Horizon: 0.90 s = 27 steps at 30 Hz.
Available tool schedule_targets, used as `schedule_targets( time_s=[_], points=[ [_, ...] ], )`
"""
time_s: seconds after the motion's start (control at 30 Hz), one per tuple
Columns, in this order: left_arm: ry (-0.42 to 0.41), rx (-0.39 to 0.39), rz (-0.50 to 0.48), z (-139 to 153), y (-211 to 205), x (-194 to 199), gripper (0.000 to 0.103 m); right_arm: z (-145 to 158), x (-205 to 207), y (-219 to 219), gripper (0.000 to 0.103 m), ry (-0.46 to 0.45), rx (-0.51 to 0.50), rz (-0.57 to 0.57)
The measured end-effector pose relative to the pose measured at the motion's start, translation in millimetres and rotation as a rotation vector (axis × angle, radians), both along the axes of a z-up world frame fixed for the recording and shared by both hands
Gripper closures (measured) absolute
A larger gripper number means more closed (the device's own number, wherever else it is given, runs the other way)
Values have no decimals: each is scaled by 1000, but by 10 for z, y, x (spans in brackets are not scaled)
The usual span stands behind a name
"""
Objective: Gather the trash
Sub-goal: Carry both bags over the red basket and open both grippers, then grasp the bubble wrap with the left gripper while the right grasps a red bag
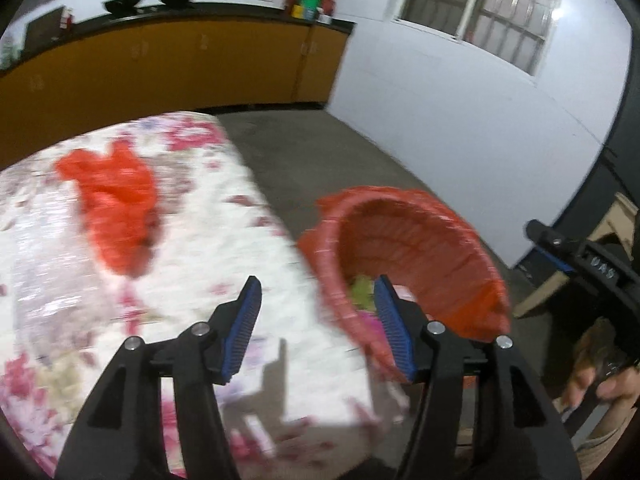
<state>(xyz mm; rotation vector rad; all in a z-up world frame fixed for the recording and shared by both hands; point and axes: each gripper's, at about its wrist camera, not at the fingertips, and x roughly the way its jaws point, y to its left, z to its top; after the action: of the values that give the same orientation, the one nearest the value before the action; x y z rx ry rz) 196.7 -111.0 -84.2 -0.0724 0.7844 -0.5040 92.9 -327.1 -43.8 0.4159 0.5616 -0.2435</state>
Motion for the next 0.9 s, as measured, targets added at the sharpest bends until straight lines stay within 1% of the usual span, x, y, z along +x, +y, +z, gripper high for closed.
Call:
schedule_targets(
  time_s=[0.13,0.23,0.3,0.37,0.4,0.47,0.5,0.63,0.77,0.87,0.9],
  points=[
    [-39,47,114,18,435,17,42,12,41,149,61,6,-13,51],
    [-72,97,233,31,797,106,39,25,76,272,61,11,-26,86],
    [-84,129,323,25,1070,233,36,32,116,370,61,17,-35,112],
    [-66,155,393,-25,1281,365,35,30,168,471,61,24,-42,138],
    [-38,165,431,-89,1415,467,35,21,191,525,61,27,-43,149],
    [13,177,474,-204,1578,597,35,11,237,621,61,35,-49,176],
    [49,178,491,-290,1669,667,35,11,263,671,61,38,-54,189],
    [127,183,499,-535,1839,754,35,5,368,883,61,49,-71,241],
    [141,196,484,-663,1835,769,36,3,528,1143,61,56,-75,304],
    [143,197,482,-684,1815,774,39,7,647,1363,61,60,-80,356],
    [136,204,480,-690,1808,768,42,7,704,1461,61,60,-80,379]
  ],
)
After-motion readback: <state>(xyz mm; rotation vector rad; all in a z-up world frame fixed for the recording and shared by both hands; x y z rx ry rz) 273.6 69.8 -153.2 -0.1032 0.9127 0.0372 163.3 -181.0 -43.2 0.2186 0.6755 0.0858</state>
